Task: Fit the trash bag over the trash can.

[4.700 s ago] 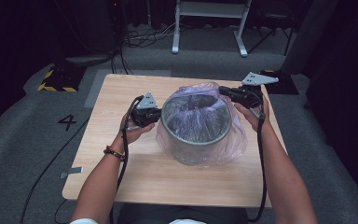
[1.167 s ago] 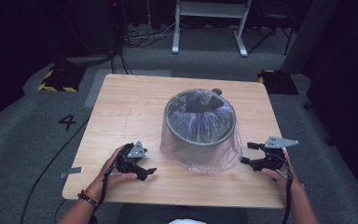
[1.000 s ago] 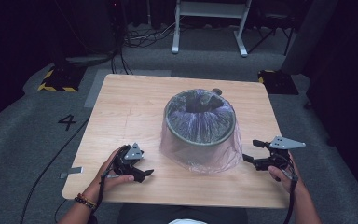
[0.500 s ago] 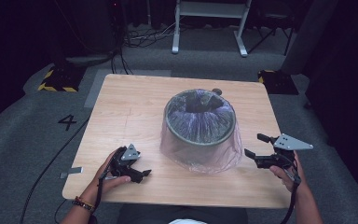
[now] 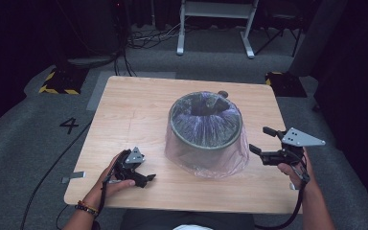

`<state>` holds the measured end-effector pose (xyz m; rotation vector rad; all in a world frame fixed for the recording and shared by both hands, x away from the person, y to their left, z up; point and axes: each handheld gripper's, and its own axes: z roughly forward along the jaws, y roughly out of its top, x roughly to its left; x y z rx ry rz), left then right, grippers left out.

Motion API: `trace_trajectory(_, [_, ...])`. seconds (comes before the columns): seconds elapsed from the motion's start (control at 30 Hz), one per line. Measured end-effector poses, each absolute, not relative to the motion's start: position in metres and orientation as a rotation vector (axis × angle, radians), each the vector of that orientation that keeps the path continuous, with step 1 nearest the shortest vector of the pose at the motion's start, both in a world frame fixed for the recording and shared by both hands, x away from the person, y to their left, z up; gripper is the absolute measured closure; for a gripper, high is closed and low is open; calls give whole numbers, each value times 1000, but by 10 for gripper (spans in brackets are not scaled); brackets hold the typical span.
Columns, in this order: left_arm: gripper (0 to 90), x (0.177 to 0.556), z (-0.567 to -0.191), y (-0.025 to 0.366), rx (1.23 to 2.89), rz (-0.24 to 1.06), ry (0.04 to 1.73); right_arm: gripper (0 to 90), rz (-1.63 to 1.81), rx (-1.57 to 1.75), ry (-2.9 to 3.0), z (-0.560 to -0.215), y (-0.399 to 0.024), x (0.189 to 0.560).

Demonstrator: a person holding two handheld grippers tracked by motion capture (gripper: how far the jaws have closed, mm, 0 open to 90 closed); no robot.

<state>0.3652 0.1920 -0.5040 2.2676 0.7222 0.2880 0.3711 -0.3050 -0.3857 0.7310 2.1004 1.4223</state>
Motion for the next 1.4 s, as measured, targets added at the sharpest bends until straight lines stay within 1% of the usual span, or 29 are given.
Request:
trace_trajectory(0.27, [92, 366, -504, 192, 2269, 288, 723, 155, 1418, 674, 2096, -362, -291, 376])
trace_trajectory(0.47, [92, 366, -504, 192, 2269, 288, 723, 153, 1423, 673, 2090, -351, -284, 384])
trace_trajectory(0.93, [92, 366, -504, 192, 2268, 289, 722, 154, 1415, 651, 2089, -338, -268, 394])
trace_trajectory(1.4, [92, 366, -504, 192, 2269, 289, 722, 154, 1399, 656, 2101, -333, -261, 401])
